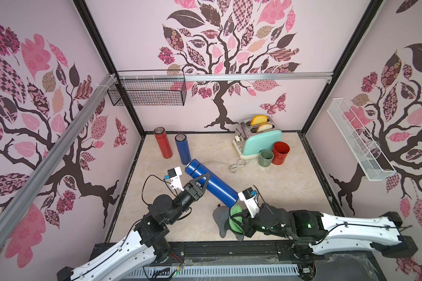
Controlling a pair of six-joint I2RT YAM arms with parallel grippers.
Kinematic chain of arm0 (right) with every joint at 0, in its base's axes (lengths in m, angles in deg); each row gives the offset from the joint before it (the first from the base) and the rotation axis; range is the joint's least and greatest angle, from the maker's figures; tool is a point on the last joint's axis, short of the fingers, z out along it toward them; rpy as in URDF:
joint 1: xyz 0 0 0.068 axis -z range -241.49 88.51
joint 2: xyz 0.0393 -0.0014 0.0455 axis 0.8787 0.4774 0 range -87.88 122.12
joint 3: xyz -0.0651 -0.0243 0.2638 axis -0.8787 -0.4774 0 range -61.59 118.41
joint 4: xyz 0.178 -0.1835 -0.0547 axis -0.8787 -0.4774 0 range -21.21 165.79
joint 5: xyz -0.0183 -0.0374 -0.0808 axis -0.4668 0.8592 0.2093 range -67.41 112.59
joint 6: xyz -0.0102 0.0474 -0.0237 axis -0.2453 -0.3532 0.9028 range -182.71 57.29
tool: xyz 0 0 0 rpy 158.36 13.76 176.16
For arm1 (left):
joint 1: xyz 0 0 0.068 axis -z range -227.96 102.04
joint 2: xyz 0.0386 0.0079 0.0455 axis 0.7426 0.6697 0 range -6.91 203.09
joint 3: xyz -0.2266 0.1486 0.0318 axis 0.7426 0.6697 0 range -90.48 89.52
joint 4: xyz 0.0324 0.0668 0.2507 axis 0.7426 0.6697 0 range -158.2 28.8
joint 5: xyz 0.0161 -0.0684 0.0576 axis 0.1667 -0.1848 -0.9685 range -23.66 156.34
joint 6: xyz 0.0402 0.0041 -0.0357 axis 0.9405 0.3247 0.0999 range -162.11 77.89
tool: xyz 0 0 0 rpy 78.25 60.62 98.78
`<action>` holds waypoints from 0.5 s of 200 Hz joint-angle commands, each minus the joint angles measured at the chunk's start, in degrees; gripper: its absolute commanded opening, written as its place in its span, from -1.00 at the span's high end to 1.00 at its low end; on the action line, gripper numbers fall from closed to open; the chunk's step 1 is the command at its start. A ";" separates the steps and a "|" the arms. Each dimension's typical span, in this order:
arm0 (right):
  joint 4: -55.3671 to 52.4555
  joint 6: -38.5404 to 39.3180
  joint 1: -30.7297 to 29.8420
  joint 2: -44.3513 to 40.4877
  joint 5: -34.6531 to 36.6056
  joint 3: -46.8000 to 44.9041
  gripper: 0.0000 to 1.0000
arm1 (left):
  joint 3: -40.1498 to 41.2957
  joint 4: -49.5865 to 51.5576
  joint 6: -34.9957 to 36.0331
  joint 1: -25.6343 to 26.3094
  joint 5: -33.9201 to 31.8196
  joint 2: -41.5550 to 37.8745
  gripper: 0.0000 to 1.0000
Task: Wipe the surface of the thermos
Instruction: Wipe the dirt from the surface of the thermos.
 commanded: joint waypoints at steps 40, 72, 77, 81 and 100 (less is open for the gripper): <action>-8.22 1.79 -0.39 -10.86 18.41 5.46 1.00 | -1.22 -1.10 1.72 0.17 2.19 -1.59 1.00; -9.09 -1.46 4.41 -14.24 13.69 -1.24 1.00 | -2.18 -0.38 2.91 0.18 2.09 -1.85 1.00; -8.33 -1.75 4.41 -13.79 12.82 -2.29 1.00 | -2.37 -0.38 3.05 0.17 2.13 -1.75 1.00; -7.46 -1.87 4.43 -13.20 12.07 -2.83 1.00 | -2.55 -0.45 3.18 0.17 2.18 -1.63 1.00; -1.55 -1.78 4.24 -7.99 6.35 -3.86 1.00 | -2.97 -0.46 3.45 0.17 2.52 -0.86 1.00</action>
